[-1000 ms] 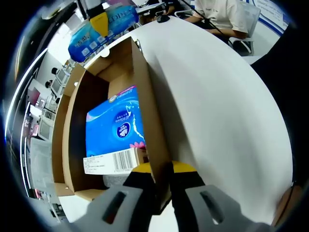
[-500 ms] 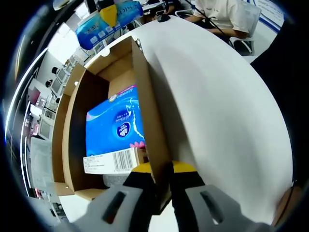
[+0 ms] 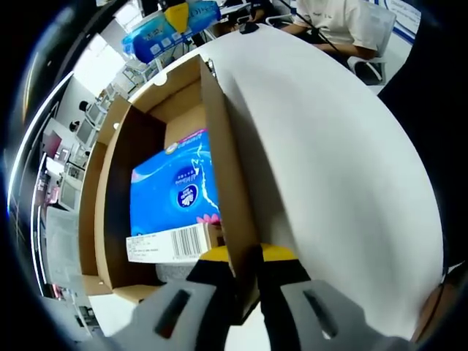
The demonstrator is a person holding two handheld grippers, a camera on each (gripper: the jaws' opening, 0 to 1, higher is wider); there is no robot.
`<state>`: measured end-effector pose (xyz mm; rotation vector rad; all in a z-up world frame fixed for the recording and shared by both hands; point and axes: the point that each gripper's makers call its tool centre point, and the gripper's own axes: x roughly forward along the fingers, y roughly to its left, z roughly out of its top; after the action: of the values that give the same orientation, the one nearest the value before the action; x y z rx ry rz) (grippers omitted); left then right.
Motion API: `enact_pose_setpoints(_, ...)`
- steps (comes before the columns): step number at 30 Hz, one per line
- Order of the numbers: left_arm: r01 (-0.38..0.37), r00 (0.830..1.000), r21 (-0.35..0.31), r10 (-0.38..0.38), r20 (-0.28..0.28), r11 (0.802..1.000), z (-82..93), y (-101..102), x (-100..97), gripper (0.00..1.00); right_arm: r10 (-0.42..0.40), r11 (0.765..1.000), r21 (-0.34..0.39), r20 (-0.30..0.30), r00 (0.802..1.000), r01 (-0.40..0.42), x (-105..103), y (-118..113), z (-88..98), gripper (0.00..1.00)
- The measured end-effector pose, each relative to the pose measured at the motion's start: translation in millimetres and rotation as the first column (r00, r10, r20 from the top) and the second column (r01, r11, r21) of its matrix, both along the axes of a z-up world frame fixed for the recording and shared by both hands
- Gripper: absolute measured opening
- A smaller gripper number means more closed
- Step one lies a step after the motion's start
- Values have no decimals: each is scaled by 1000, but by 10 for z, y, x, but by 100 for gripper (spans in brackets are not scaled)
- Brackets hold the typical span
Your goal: Operate the shoe box by opening the lid, removing the specified soft item, and placing it in the target area until the item is outside and the box remains undamaged.
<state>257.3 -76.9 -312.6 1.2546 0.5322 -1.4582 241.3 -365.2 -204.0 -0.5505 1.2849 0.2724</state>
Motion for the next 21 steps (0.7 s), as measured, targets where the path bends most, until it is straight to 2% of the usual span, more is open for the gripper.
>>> enact_pose_setpoints(4,-5,1000,3,5,-1,1000,-5,-5,7,9,-13,1000,-2,26,1000,13,0,-102,-17,60)
enact_pose_setpoints(7,-5,1000,6,5,3,1000,-6,-8,2,9,20,1000,-3,46,999,-20,17,-152,-18,60)
enact_pose_setpoints(10,-10,1000,9,10,2,1000,-10,-16,1,9,39,999,-6,25,999,-39,-15,-216,-43,60)
enact_pose_setpoints(21,-18,1000,40,17,24,999,-33,-13,-14,10,121,992,-32,11,993,-121,-31,-400,-103,60)
